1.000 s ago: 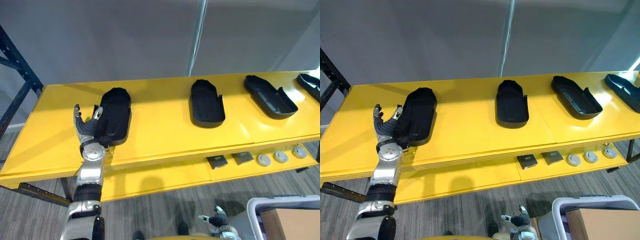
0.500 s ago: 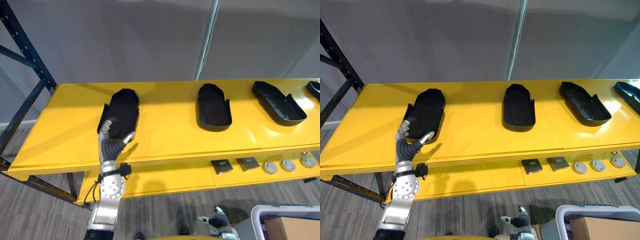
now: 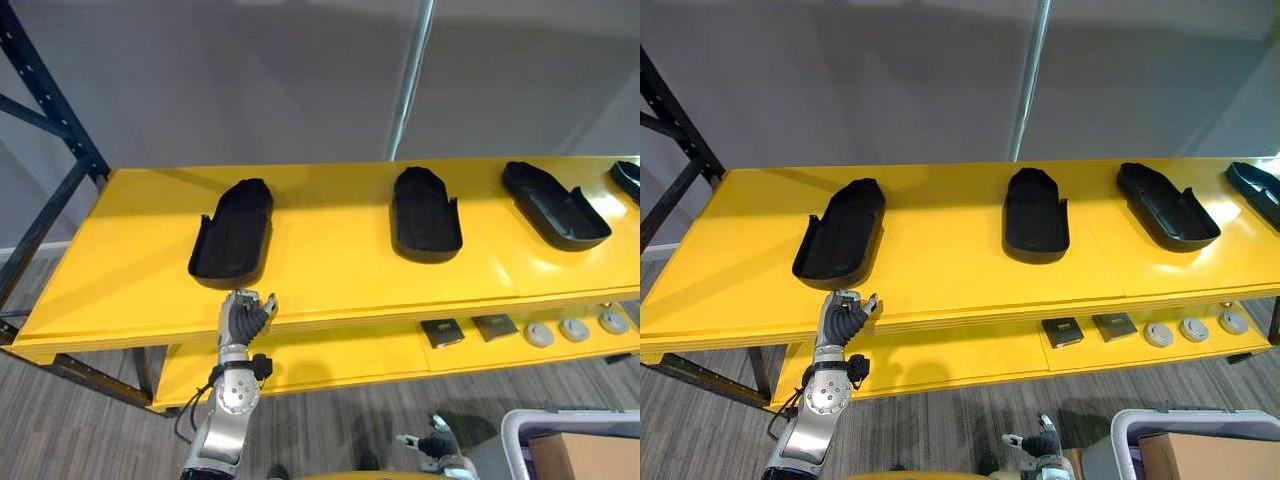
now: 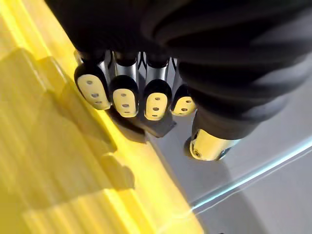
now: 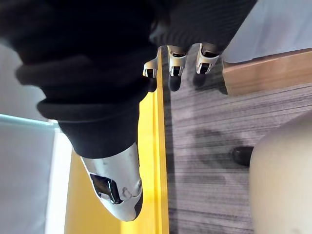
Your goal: Walk over and take plastic housings, then place them on the shelf
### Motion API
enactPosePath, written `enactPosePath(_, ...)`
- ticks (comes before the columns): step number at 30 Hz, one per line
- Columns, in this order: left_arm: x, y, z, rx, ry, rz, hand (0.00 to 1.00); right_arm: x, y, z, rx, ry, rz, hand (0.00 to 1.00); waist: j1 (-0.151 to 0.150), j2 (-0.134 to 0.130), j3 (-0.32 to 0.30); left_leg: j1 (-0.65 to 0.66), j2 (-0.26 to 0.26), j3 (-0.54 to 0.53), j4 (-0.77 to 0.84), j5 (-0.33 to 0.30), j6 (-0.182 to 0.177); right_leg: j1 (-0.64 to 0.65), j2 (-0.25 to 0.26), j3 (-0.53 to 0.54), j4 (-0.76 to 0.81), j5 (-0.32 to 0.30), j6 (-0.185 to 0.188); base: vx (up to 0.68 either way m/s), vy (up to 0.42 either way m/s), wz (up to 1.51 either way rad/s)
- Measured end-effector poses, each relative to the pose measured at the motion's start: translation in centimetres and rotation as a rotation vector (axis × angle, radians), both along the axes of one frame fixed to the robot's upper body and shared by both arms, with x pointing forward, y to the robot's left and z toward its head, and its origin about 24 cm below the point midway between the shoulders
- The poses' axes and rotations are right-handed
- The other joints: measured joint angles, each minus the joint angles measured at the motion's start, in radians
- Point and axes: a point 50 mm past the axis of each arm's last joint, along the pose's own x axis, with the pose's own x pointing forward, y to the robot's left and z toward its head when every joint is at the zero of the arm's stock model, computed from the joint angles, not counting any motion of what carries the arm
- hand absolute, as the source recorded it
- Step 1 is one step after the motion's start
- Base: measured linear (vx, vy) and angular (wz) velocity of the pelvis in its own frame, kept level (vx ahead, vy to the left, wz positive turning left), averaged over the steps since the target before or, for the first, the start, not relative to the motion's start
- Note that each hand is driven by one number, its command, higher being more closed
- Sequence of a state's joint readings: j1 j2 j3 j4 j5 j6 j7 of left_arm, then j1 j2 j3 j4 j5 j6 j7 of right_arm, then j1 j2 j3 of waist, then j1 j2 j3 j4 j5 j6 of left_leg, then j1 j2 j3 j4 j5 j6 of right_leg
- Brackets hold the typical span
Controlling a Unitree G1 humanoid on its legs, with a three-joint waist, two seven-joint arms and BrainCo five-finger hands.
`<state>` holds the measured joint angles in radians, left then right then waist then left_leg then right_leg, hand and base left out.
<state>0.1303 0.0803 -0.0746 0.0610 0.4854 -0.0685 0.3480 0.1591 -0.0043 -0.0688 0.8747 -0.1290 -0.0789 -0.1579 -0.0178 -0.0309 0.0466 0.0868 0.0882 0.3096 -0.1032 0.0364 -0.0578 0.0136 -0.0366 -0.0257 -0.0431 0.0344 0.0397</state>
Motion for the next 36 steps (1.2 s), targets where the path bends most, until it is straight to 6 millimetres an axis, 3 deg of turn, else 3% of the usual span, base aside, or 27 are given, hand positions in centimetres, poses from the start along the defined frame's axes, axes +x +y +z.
enactPosePath(21,2.2,1.9,0.0,0.021,0.026,0.091,1.00,0.2,-0.1,0.0,0.002,0.003,0.006,0.00,-0.026,0.004,-0.004,-0.008,0.000,0.021,0.000,-0.008,-0.006,-0.007,0.006,0.013,-0.041,0.019,0.001,-0.01,-0.004,-0.02)
enactPosePath(36,5.5,3.0,1.2,0.072,0.001,0.108,1.00,0.7,0.0,0.2,0.001,-0.011,0.010,0.00,-0.058,0.007,-0.004,-0.022,0.000,0.039,0.006,-0.016,-0.005,-0.019,0.011,0.028,-0.049,0.026,-0.002,0.01,-0.006,-0.03)
